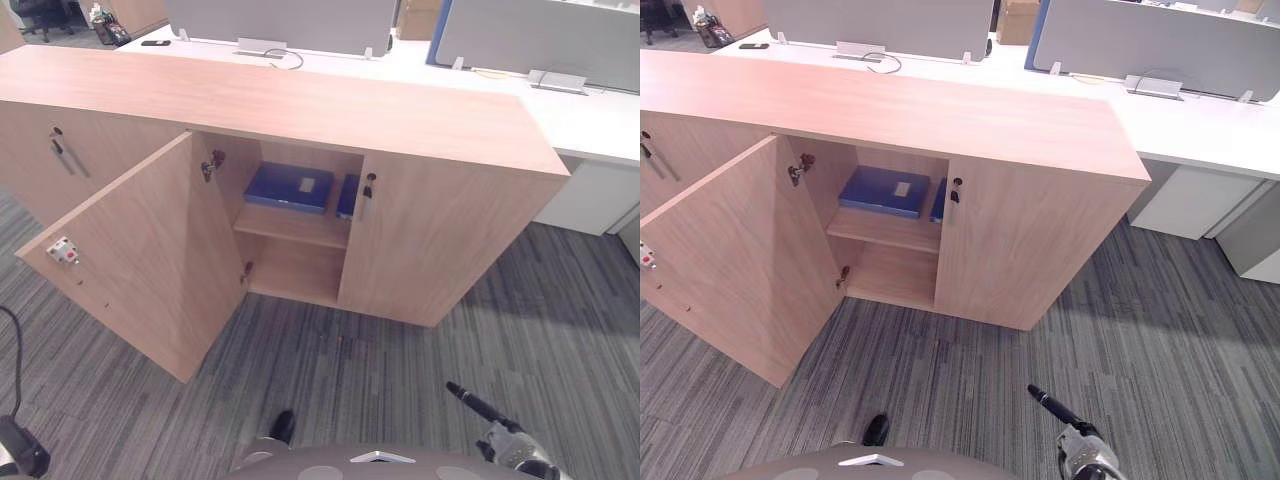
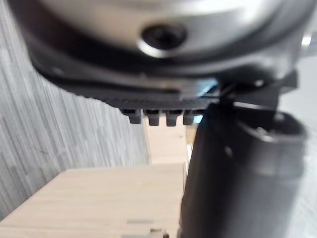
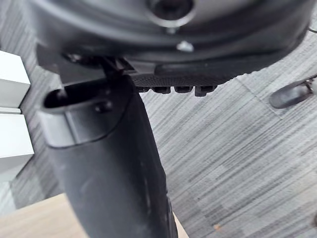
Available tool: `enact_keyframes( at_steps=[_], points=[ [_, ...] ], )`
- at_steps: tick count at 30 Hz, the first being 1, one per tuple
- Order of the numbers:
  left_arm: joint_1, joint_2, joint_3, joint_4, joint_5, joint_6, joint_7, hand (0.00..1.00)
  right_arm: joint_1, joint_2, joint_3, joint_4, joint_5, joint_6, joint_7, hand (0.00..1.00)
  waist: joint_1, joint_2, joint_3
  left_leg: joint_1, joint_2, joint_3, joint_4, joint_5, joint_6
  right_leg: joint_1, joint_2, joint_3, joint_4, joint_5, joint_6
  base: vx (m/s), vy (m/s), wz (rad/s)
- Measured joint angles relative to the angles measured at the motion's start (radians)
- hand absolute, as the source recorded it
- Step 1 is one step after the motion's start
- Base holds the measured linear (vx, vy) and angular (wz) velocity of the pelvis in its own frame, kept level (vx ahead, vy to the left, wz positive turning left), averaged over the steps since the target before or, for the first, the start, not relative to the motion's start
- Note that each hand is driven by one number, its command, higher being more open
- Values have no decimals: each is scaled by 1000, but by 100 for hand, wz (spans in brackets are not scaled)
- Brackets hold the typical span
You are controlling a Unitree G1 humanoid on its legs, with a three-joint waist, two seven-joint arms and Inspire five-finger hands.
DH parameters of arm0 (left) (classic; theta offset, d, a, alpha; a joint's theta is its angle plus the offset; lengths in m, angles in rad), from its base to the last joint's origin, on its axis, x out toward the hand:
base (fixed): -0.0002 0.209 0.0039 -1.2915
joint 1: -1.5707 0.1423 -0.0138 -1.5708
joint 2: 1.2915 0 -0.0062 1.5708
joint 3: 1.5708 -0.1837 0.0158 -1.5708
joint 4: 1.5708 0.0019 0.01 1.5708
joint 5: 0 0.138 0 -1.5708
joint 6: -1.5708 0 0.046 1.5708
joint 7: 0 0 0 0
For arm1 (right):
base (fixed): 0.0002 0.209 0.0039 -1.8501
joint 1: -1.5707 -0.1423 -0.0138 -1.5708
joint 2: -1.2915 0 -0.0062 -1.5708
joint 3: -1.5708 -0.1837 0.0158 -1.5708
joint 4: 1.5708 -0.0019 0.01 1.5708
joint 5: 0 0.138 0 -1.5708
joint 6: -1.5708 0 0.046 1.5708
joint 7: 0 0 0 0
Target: Walk over to the cabinet, pick up the folder, carry it to the office cabinet, place the folder inside the office cabinet, then close the office cabinet door
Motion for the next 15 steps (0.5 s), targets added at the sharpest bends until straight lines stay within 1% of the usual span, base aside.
enact_keyframes(
  at_steps=[1, 3, 7, 8, 10, 12, 13, 15],
  points=[
    [-22, -4, -48, -1, -19, 0, -15, 100, 7, 25, 0, -10, 0, 0, 0, 100, 1, 1, 0, 0, 1, 2, 0, 0, 0, -2, 0, 3, 1, 1, 1, 0, 0, 0],
    [-49, -28, -95, -8, -52, -1, -24, 100, 18, 53, 9, -32, 0, 0, -1, 100, 2, 4, -3, 0, 1, 2, 0, -2, 3, -3, 0, 5, 2, 2, 3, 0, 0, 0],
    [-81, -126, -184, -70, -78, -1, -27, 100, 24, 80, 36, -42, 3, -1, 0, 100, 3, 12, -10, 0, 1, 2, 0, -3, 5, -3, 0, 5, 2, 4, 4, -27, 0, 1],
    [-83, -159, -195, -101, -71, -3, 1, 100, 27, 92, 37, -43, 3, -4, -2, 100, 5, 14, -14, -1, 1, 1, 0, -2, 6, -3, 0, 4, 2, 3, 3, -35, -4, 5],
    [-83, -178, -235, -148, -63, -1, 9, 100, 41, 107, 38, -43, 6, -9, -3, 100, 22, 11, -18, -3, 1, -4, 0, -2, 6, -1, 2, -3, 1, 2, 1, -26, -8, 10],
    [-81, -221, -313, -270, -16, 9, 34, 100, 66, 123, 49, -50, 8, -10, -6, 100, 57, 2, -23, -18, 1, -10, 0, -1, 3, -5, 3, -18, -1, -1, -4, -31, -6, 20],
    [-76, -226, -334, -303, -3, 14, 34, 100, 69, 123, 57, -51, 9, -10, -5, 100, 64, 0, -24, -23, 1, -12, 0, 1, 3, -7, 4, -21, -2, -1, -3, -34, -4, 24],
    [-49, -248, -393, -440, 16, 19, 34, 100, 73, 123, 61, -60, 17, -10, -5, 100, 84, -8, -28, -37, -2, -25, 0, 12, 1, -11, 5, -31, -3, 2, 0, -33, 0, 17]
  ],
)
